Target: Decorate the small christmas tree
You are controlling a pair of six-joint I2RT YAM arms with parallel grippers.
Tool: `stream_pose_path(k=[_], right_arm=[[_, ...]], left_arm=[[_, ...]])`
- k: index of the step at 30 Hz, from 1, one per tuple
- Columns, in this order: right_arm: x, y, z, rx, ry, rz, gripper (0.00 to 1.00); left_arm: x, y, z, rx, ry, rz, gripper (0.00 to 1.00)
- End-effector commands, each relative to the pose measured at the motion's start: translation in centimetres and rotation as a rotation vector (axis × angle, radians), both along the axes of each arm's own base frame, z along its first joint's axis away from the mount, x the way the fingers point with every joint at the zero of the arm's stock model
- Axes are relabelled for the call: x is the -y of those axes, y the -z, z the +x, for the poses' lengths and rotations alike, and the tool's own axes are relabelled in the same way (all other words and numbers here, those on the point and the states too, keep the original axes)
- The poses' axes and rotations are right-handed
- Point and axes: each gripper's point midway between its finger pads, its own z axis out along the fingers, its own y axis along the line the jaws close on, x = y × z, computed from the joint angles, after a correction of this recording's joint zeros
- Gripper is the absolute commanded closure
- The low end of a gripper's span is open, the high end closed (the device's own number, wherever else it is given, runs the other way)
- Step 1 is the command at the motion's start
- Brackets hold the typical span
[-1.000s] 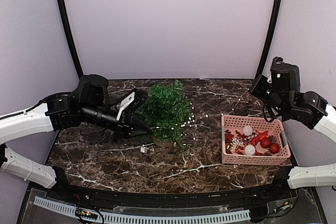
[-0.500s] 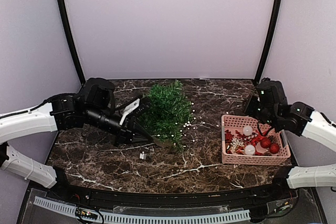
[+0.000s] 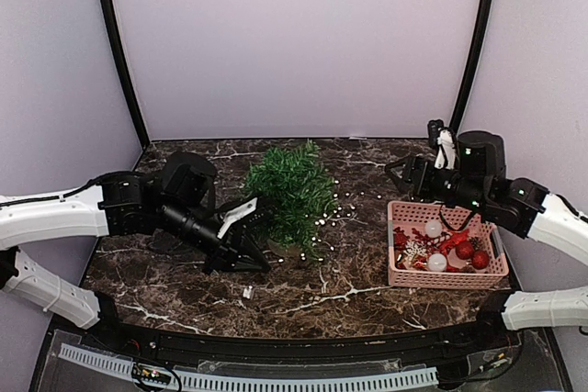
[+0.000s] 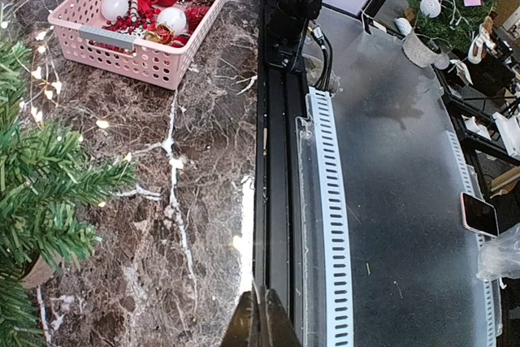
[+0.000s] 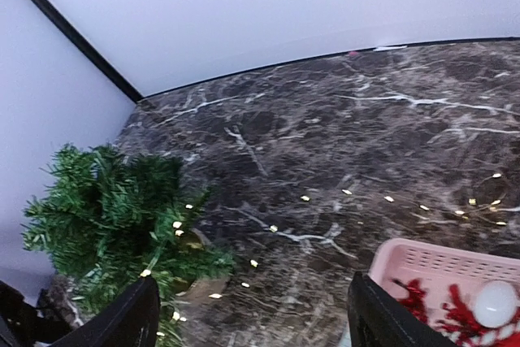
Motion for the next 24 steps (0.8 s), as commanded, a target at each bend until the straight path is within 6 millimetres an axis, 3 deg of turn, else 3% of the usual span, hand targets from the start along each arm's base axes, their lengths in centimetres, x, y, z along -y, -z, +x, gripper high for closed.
stream_pose_path(k=[1, 5, 8, 15, 21, 24], right_arm=[[-6.8, -0.9, -0.8, 0.033, -0.256, 0.178, 0.21], [-10.6, 0.2, -1.0, 0.012, -0.31, 0.196, 0.2], [-12.2, 1.4, -0.6, -0.022, -0.312, 0.188, 0.26], [-12.8, 2.4, 1.2, -0.052, -0.229, 0.209, 0.41], [-13.8, 3.2, 1.5, -0.078, -0.233, 0.177, 0.48], [-13.6, 3.6, 1.4, -0.093, -0.223, 0.154, 0.66]], left_arm=[[0.5, -0.1, -0.2, -0.007, 0.008, -0.023, 1.0], [0.7, 0.1, -0.3, -0.011, 0.011, -0.024, 1.0], [0.6, 0.2, -0.3, -0.012, 0.01, -0.021, 1.0], [0.4, 0.2, -0.4, -0.009, 0.005, -0.024, 1.0], [0.1, 0.5, -0.6, -0.017, 0.005, -0.019, 1.0], [-0.1, 0.8, -0.7, -0.024, 0.002, -0.012, 1.0]])
